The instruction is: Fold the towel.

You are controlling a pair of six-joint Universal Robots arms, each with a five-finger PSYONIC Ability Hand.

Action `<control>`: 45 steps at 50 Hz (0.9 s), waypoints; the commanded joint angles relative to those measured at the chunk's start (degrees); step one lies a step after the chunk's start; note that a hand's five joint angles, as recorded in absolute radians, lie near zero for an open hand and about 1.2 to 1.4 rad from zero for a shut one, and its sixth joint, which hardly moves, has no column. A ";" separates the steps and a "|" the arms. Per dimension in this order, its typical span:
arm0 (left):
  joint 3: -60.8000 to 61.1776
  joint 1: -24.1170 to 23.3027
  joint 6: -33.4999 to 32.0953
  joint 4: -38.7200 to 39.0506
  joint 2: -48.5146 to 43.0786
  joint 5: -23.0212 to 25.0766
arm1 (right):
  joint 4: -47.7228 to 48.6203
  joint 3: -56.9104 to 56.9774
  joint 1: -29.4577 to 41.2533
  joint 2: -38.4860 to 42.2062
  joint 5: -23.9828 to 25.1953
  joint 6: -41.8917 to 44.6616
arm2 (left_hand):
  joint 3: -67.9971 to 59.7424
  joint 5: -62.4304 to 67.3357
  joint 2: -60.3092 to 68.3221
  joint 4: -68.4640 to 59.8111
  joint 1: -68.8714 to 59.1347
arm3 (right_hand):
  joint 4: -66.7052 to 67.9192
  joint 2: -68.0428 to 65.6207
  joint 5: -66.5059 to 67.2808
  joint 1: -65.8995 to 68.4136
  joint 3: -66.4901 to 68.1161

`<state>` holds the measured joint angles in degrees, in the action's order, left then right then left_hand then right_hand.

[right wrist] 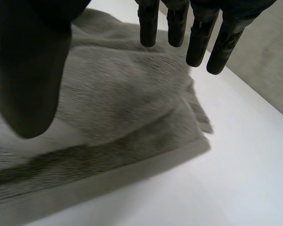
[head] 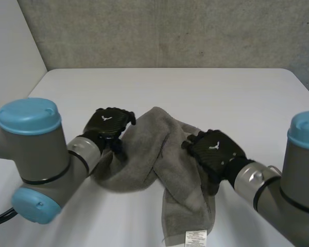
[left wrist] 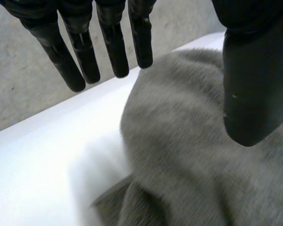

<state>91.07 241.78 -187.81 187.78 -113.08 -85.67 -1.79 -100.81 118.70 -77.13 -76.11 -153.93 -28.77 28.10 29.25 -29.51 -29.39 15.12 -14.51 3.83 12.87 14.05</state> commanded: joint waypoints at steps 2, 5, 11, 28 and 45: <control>4.63 6.42 -7.64 -1.19 1.19 3.66 | -0.15 -6.67 3.63 -3.72 4.21 3.98 | 11.31 -20.64 -11.79 12.05 11.93 | -3.20 2.58 -1.90 -0.94 -2.12; 6.13 6.78 -8.18 -1.19 1.10 4.72 | -0.15 -8.52 5.04 -3.64 5.88 5.30 | 10.99 -20.32 -11.47 11.73 11.61 | -3.19 2.57 -1.89 -0.93 -2.12; 8.85 7.48 -8.62 -0.75 0.93 6.21 | 0.99 -11.33 7.15 -2.59 7.03 8.37 | 9.31 -18.64 -9.79 10.04 9.92 | -3.19 2.57 -1.89 -0.94 -2.12; 8.95 7.74 -8.80 1.36 -1.09 6.57 | 9.34 -11.78 8.39 4.71 2.47 12.86 | -1.45 -7.88 0.97 -0.71 -0.83 | 16.47 -17.09 17.77 18.73 17.55; 8.69 7.57 -11.52 1.62 -2.49 6.48 | 12.60 -10.90 6.72 4.80 -2.46 14.18 | -22.48 13.15 22.00 -21.74 -21.86 | 64.87 -65.49 66.17 67.13 65.95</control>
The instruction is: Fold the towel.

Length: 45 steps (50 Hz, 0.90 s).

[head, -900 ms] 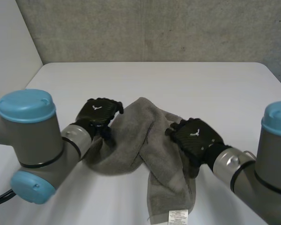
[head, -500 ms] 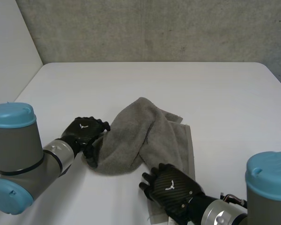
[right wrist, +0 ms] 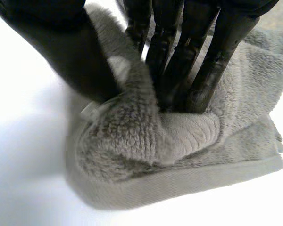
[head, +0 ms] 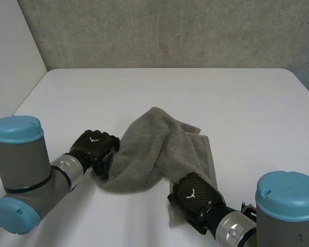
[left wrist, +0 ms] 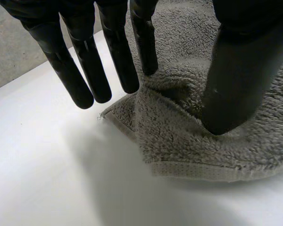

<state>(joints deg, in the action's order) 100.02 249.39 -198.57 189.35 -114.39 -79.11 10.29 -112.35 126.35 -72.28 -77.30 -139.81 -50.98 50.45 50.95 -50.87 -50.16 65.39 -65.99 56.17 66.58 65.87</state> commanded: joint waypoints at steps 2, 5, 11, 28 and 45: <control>-0.35 -0.05 -0.77 0.06 -1.53 -0.17 | 0.52 0.90 -1.10 -0.06 -1.53 0.07 | -0.28 -9.19 0.31 -0.39 -1.09 | 14.61 -14.01 13.83 13.42 14.13; -0.35 -0.05 -0.77 -0.03 -1.97 -0.26 | 0.43 1.52 -1.37 -0.40 -1.80 0.07 | -0.11 -9.36 0.14 -0.22 -0.93 | 14.61 -14.01 13.83 13.42 14.13; -0.26 -0.05 -0.77 -0.03 -1.71 -0.26 | 0.43 2.83 -2.85 -1.72 -3.38 0.33 | 3.57 -13.04 -3.54 3.46 2.75 | 14.61 -14.01 13.83 13.42 14.13; 0.18 -0.84 -0.77 -0.82 -0.83 0.01 | 0.70 5.65 -11.30 -2.52 -7.78 0.24 | 16.38 -25.84 -16.35 16.26 15.56 | 14.61 -14.01 13.83 13.42 14.13; 2.29 -0.22 -7.80 -2.31 2.77 0.71 | 1.49 7.41 -14.46 0.91 -7.60 0.42 | 21.59 -31.06 -21.56 21.48 20.77 | 14.61 -14.01 13.83 13.42 14.13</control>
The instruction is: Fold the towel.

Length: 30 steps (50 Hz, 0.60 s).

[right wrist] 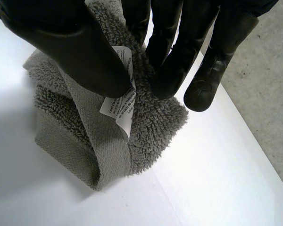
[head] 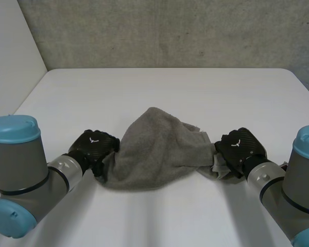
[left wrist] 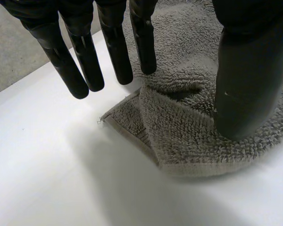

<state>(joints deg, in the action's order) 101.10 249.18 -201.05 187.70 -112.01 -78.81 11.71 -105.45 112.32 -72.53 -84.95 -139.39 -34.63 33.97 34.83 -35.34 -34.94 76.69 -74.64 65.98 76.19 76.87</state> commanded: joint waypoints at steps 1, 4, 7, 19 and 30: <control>1.46 -0.01 -6.27 -0.67 0.30 0.76 | 0.06 0.51 -0.61 1.51 0.13 -0.01 | 5.24 -14.58 -5.44 5.95 5.55 | 3.31 -5.36 4.02 3.81 3.13; 1.55 0.08 -7.25 -0.67 -0.14 1.55 | 0.06 0.60 -0.70 1.78 0.13 -0.01 | 4.90 -14.24 -5.10 5.62 5.21 | 3.31 -5.36 4.02 3.81 3.13; 1.55 0.25 -7.34 -0.67 -0.40 2.17 | 0.06 0.60 -0.61 1.87 0.22 -0.01 | 4.40 -13.74 -4.60 5.11 4.71 | 3.31 -5.36 4.02 3.81 3.13; -1.08 0.16 -7.51 1.08 -3.65 1.47 | 0.15 1.30 -0.61 2.57 0.13 -0.01 | -10.68 1.34 10.48 -9.97 -10.37 | 3.31 -5.36 4.02 3.81 3.13; -8.98 -1.41 -7.43 1.96 -9.62 0.85 | 0.06 7.36 -0.70 4.23 -0.22 -0.09 | -45.37 36.03 45.17 -44.66 -45.06 | 3.31 -5.36 4.02 3.81 3.13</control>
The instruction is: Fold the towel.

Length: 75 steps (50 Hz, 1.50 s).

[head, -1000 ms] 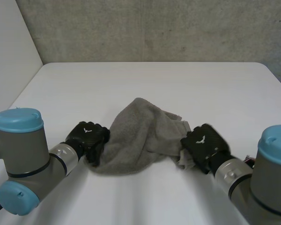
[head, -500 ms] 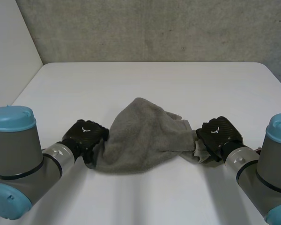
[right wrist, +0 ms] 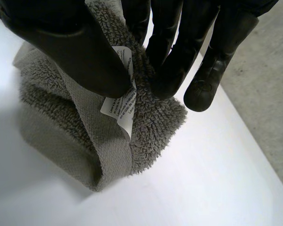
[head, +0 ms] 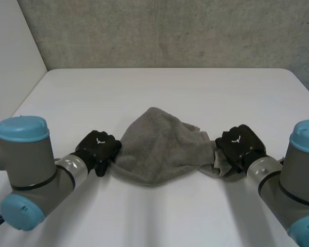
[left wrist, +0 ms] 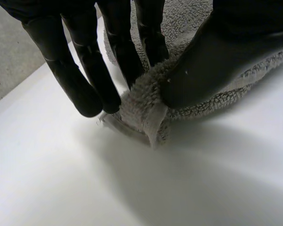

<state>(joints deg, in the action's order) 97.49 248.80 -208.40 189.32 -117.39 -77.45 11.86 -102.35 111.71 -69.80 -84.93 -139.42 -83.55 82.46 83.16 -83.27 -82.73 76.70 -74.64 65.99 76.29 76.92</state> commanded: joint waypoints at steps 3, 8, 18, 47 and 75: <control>-8.79 -1.30 0.36 0.26 -5.92 -1.47 | -0.08 7.32 -0.09 2.56 -0.15 -0.24 | 3.55 -12.46 -3.16 3.27 2.73 | 3.30 -5.36 4.01 3.71 3.08; -15.99 -1.38 2.02 0.09 -5.58 -5.32 | 1.14 14.34 -0.79 3.18 0.37 -0.68 | 3.55 -12.46 -3.16 3.27 2.73 | 3.30 -5.36 4.01 3.71 3.08; -33.24 0.20 17.32 1.84 2.60 -15.45 | 27.87 24.04 -2.28 1.33 0.29 -7.88 | 3.55 -12.46 -3.16 3.27 2.73 | 3.30 -5.36 4.01 3.71 3.08; 2.17 2.75 9.51 -3.60 10.60 -7.63 | -17.39 18.07 -13.71 5.02 21.73 -6.51 | 3.55 -12.46 -3.16 3.27 2.73 | 3.30 -5.36 4.01 3.71 3.08; -6.17 2.04 9.15 -3.34 4.89 -7.98 | -1.84 -2.77 -14.24 -6.84 21.38 -9.11 | 3.55 -12.46 -3.16 3.27 2.73 | -62.74 60.69 -62.04 -62.34 -62.96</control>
<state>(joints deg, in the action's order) 92.37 251.25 -199.29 186.02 -111.33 -85.40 4.96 -98.73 97.39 -70.77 -62.72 -145.22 -88.75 85.04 86.90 -86.88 -83.93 19.81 -21.09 7.10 19.67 20.52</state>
